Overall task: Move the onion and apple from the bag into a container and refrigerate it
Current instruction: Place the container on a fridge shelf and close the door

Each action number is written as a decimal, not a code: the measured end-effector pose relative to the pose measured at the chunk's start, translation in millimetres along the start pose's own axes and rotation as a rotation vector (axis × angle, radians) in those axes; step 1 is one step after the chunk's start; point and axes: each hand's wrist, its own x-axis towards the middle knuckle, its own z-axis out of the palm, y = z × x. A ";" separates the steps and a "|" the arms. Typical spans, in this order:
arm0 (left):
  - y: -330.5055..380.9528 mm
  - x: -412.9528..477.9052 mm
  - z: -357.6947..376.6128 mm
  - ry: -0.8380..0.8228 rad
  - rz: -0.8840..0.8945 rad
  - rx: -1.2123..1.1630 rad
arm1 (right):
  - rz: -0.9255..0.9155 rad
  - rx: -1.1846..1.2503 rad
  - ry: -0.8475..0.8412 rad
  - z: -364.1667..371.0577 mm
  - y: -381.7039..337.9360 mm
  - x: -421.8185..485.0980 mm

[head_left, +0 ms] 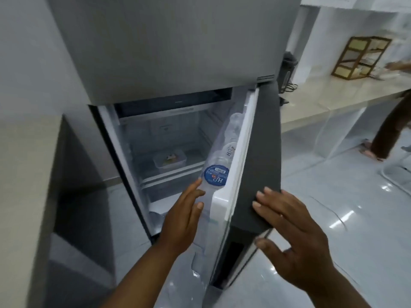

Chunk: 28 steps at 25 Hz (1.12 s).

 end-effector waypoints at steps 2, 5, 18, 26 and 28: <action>-12.4 -3.5 -27.9 0.023 -0.091 0.006 | -0.013 -0.009 -0.037 24.2 1.8 21.6; -29.1 -21.6 -62.2 0.057 -0.250 -0.047 | -0.033 0.012 -0.057 70.2 -6.2 51.6; -86.4 2.4 -94.4 0.276 -0.623 -0.206 | -0.126 -0.067 -0.237 237.1 -26.7 175.5; -124.2 70.3 -124.6 0.347 -0.774 -0.158 | -0.269 -0.147 -0.392 276.1 14.7 216.1; -130.1 73.6 -130.6 0.359 -0.770 -0.154 | -0.251 -0.152 -0.412 278.6 13.0 211.8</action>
